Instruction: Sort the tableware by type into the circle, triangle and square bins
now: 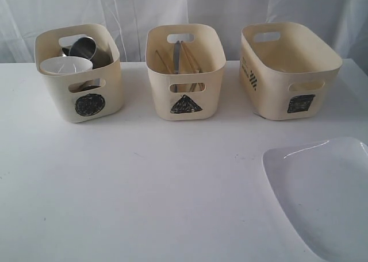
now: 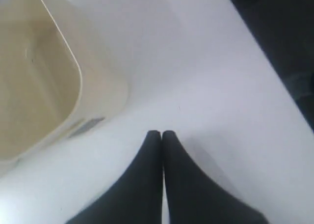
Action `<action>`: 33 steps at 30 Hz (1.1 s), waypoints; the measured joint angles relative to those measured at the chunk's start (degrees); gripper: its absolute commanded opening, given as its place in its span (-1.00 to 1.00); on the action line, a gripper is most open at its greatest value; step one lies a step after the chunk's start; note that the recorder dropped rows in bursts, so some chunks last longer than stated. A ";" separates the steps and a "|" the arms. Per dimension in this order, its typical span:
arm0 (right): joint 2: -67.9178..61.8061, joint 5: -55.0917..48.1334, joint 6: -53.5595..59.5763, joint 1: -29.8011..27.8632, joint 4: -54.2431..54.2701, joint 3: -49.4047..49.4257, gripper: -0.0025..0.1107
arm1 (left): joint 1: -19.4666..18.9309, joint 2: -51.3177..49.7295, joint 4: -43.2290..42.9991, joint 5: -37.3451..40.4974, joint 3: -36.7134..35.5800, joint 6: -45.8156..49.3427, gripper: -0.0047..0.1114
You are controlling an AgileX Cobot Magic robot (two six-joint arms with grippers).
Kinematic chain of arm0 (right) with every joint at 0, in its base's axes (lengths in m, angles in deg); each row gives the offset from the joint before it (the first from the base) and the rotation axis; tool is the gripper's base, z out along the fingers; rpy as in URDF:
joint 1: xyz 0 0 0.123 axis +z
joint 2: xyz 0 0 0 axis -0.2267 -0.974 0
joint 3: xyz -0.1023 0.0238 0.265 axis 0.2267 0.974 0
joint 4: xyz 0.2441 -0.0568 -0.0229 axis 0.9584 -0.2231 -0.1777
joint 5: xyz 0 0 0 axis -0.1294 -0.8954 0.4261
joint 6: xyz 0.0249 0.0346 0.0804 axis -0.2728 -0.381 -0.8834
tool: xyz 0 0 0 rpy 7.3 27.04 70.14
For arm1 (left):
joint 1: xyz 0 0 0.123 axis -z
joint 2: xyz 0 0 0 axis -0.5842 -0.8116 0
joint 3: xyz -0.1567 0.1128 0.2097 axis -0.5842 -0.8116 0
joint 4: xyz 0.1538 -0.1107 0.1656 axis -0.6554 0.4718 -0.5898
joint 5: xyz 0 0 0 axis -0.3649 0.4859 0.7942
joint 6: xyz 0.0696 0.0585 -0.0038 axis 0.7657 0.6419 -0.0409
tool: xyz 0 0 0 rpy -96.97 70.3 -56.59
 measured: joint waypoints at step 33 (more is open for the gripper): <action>-15.21 15.30 75.08 -2.14 25.52 26.95 0.16 | 0.00 0.00 0.00 0.00 0.00 0.00 -0.92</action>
